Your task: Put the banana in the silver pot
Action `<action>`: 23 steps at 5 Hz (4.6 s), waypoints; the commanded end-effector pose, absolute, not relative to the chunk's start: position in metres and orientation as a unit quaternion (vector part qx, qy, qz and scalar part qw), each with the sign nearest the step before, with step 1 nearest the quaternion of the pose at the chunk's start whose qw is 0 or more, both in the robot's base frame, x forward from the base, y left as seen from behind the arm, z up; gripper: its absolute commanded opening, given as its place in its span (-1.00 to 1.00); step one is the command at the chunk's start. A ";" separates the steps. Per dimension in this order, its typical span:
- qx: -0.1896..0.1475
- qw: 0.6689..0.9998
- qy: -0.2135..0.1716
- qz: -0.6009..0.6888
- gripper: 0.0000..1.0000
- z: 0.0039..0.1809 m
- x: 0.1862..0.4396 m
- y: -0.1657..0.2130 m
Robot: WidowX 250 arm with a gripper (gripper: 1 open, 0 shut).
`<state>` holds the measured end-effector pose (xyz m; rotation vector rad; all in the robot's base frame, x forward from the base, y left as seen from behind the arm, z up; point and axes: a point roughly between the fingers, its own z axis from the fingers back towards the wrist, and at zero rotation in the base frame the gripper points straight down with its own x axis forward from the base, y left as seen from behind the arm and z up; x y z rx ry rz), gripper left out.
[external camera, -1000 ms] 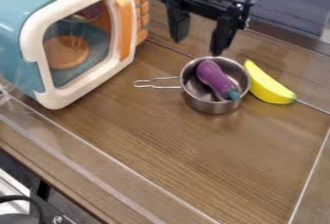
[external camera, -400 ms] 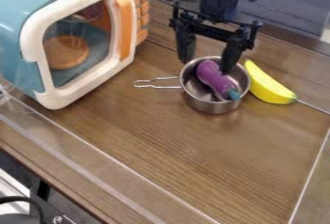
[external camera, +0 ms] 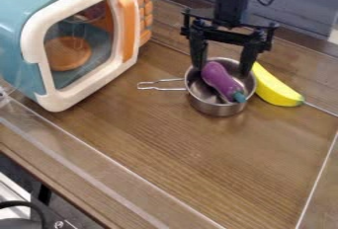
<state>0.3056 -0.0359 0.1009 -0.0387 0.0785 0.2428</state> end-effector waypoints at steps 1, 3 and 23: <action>-0.035 0.985 0.002 0.169 1.00 0.110 0.318 -0.049; -0.065 0.963 -0.031 0.261 1.00 0.103 0.335 -0.075; -0.113 0.916 -0.107 0.369 -1.00 0.062 0.367 -0.093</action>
